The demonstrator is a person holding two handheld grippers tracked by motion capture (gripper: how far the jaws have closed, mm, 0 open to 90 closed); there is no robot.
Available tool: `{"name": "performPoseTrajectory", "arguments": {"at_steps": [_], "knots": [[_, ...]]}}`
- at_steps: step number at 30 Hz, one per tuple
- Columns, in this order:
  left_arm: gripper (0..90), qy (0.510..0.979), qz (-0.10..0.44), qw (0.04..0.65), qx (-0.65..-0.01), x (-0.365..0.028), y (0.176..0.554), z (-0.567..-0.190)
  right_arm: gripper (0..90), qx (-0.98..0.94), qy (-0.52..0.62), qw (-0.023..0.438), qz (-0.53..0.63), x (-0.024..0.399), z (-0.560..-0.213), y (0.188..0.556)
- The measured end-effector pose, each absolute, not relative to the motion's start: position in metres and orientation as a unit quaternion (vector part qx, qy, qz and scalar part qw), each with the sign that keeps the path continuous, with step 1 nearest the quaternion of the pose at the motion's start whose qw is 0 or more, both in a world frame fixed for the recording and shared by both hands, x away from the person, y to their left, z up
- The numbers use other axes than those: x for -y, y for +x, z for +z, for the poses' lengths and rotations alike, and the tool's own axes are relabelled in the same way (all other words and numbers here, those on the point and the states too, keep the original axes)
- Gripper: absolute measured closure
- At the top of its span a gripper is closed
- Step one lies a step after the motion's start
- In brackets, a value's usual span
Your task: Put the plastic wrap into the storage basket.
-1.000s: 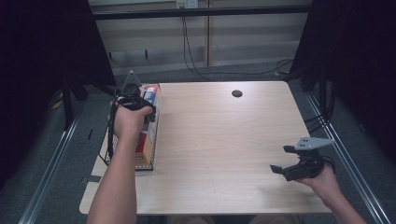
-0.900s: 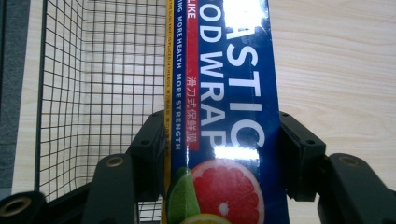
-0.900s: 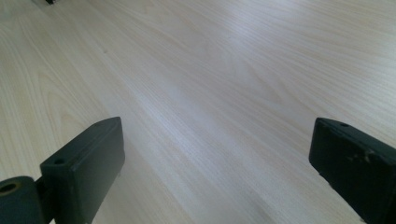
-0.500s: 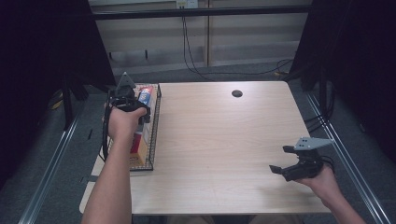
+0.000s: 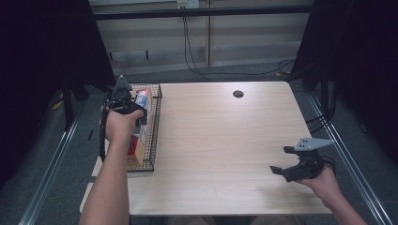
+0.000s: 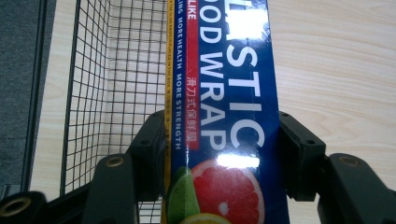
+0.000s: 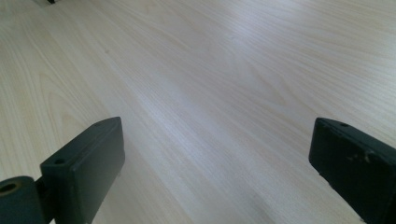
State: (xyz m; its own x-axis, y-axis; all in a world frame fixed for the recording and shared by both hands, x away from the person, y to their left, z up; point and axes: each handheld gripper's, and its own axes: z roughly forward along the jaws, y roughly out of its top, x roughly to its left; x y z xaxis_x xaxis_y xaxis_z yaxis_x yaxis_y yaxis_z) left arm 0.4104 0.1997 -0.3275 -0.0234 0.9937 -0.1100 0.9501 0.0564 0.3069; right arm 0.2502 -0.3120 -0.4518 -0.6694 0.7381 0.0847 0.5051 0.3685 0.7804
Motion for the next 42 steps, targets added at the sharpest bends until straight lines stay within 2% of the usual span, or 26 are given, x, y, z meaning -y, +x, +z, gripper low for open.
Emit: {"name": "performPoseTrajectory", "arguments": {"at_steps": [42], "knots": [[43.5,0.677,0.063,0.142,-0.720,-0.213,0.420,-0.361,3.6,-0.820,0.375,0.132,0.413,0.310,-0.455,0.252]]}}
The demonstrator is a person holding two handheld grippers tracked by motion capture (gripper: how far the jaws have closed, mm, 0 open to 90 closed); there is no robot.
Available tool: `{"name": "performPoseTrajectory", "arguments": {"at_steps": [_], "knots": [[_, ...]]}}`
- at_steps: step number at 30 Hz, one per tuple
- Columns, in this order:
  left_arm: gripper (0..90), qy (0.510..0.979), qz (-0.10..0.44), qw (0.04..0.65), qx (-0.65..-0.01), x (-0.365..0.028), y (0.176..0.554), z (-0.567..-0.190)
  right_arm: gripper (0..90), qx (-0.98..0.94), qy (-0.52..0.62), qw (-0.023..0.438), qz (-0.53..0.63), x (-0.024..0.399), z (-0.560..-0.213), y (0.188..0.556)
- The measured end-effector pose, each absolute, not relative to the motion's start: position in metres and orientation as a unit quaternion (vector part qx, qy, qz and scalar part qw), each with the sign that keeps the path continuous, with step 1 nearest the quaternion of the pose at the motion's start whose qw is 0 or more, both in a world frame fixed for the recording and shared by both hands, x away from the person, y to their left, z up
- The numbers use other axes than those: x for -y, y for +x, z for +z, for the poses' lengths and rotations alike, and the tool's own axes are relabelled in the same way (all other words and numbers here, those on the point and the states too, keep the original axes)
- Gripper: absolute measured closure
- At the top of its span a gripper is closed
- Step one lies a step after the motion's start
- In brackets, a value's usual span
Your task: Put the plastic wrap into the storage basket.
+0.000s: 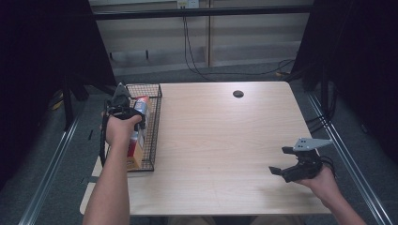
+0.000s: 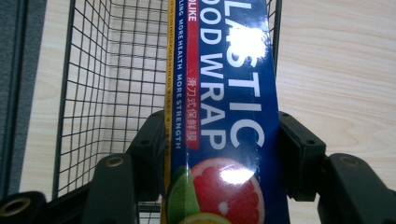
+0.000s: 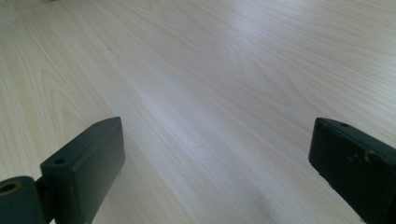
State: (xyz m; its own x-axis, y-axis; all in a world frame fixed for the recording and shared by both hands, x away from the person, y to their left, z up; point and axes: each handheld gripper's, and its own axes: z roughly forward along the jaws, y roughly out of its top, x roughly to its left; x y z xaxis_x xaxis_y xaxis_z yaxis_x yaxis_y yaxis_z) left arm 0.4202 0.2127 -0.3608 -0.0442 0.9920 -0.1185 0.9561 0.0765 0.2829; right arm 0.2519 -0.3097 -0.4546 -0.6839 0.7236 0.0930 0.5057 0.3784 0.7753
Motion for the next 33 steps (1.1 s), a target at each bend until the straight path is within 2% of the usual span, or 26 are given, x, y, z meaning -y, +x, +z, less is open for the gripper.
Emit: {"name": "performPoseTrajectory", "arguments": {"at_steps": [33], "knots": [[43.3,0.674,0.056,0.134,-0.724,-0.219,0.425,-0.381,3.6,-0.821,0.372,0.132,0.413,0.310,-0.454,0.251]]}}
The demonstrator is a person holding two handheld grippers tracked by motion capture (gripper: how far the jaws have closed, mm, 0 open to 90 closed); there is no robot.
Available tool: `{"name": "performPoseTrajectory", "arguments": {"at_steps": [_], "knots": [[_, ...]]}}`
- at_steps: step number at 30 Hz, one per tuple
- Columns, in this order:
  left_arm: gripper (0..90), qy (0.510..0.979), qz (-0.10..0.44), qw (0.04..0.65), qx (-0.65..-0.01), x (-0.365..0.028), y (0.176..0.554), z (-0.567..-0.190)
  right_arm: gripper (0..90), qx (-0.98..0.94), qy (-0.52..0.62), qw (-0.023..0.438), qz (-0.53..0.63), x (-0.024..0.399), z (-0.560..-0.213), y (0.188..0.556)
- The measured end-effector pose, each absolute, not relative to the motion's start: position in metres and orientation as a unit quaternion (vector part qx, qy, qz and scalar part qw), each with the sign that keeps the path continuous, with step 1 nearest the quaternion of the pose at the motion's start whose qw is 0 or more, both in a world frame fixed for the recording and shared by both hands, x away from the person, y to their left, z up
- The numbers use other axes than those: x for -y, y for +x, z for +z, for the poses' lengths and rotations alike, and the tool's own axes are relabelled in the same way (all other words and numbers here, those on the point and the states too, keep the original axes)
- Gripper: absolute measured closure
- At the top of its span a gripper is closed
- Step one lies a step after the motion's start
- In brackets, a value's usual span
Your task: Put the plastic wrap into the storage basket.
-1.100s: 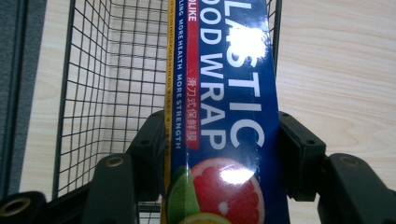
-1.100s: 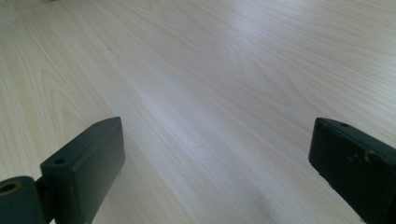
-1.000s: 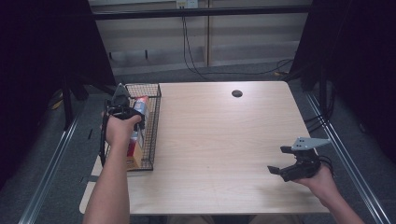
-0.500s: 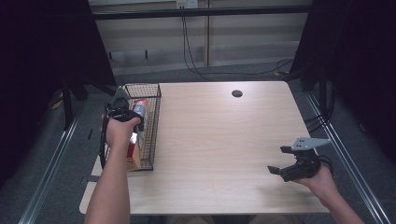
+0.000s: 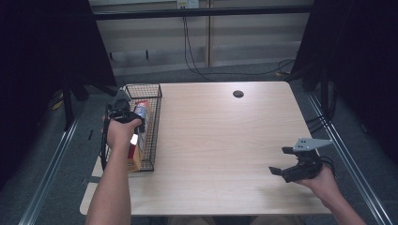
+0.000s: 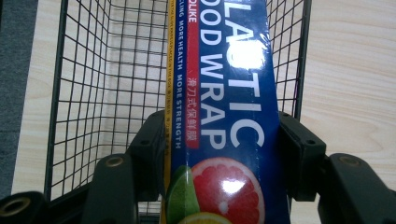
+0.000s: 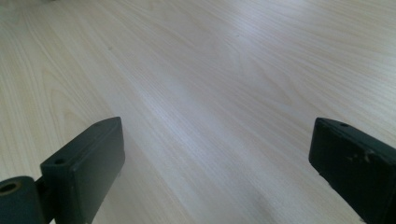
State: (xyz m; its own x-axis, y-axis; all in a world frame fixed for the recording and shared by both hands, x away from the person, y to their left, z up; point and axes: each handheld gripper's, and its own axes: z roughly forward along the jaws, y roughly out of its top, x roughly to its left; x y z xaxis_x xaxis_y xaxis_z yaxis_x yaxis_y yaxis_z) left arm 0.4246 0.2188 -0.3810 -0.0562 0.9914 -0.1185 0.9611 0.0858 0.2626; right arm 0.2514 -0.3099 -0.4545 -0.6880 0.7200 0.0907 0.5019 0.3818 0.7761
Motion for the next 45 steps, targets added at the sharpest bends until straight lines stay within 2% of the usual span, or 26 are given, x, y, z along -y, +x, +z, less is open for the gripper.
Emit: {"name": "performPoseTrajectory", "arguments": {"at_steps": [45], "knots": [[41.6,0.683,0.069,0.129,-0.716,-0.220,0.422,-0.392,3.6,-0.820,0.373,0.135,0.414,0.310,-0.453,0.250]]}}
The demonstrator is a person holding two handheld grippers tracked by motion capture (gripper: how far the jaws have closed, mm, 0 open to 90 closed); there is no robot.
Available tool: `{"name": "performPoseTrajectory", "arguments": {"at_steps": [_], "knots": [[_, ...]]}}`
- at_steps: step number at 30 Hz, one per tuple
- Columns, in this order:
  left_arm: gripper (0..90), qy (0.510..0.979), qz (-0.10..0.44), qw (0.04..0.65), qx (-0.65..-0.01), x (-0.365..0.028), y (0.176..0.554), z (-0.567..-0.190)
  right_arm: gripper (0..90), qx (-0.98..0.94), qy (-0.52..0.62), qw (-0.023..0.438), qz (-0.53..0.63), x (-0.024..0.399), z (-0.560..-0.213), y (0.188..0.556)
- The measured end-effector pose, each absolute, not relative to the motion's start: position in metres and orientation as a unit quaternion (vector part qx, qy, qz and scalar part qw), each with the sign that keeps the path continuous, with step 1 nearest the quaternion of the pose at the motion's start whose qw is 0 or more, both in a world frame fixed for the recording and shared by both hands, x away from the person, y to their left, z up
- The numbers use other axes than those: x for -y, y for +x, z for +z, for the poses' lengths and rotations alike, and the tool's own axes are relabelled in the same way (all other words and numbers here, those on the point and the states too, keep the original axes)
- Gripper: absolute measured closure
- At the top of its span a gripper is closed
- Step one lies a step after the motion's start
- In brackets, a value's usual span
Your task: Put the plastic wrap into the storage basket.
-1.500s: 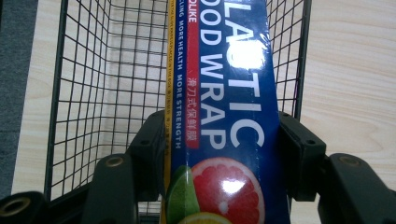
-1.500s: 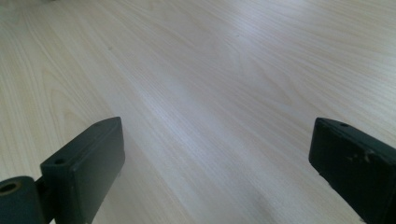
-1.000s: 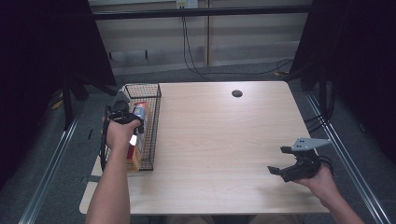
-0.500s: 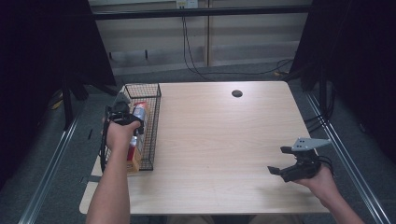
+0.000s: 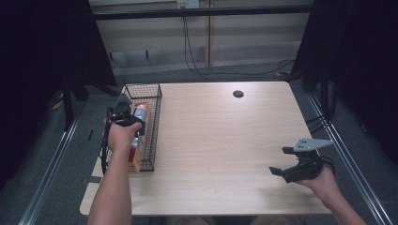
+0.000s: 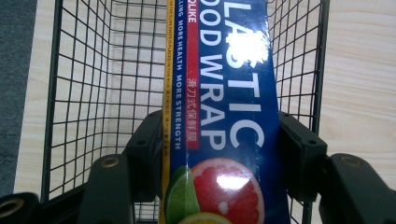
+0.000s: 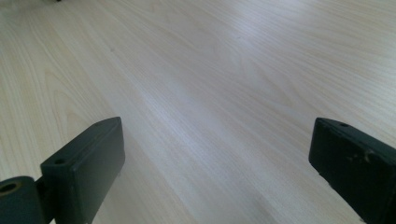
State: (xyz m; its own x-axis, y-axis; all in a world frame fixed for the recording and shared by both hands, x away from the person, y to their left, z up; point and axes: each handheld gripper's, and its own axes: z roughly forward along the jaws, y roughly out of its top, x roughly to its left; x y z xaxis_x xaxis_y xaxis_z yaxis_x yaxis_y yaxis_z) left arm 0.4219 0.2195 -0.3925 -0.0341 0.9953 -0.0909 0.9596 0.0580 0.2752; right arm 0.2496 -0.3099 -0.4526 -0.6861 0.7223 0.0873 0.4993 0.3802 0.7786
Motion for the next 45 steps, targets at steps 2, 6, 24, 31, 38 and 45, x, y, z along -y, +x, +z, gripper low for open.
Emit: {"name": "performPoseTrajectory", "arguments": {"at_steps": [2,6,24,31,38,45], "knots": [[41.2,0.682,0.068,0.131,-0.716,-0.220,0.422,-0.393,3.6,-0.819,0.372,0.136,0.414,0.310,-0.452,0.249],[39.8,0.680,0.069,0.133,-0.718,-0.219,0.421,-0.393,3.6,-0.819,0.372,0.135,0.415,0.310,-0.452,0.250],[35.0,0.677,0.073,0.170,-0.712,-0.218,0.412,-0.363,3.6,-0.817,0.373,0.139,0.417,0.311,-0.449,0.247],[33.6,0.681,0.072,0.191,-0.704,-0.207,0.409,-0.352,3.6,-0.818,0.372,0.138,0.418,0.309,-0.448,0.247],[31.0,0.687,0.067,0.211,-0.692,-0.197,0.407,-0.346,3.6,-0.817,0.372,0.138,0.419,0.309,-0.448,0.247],[27.8,0.694,0.062,0.227,-0.681,-0.188,0.405,-0.346,3.6,-0.818,0.371,0.137,0.418,0.308,-0.449,0.248]]}}
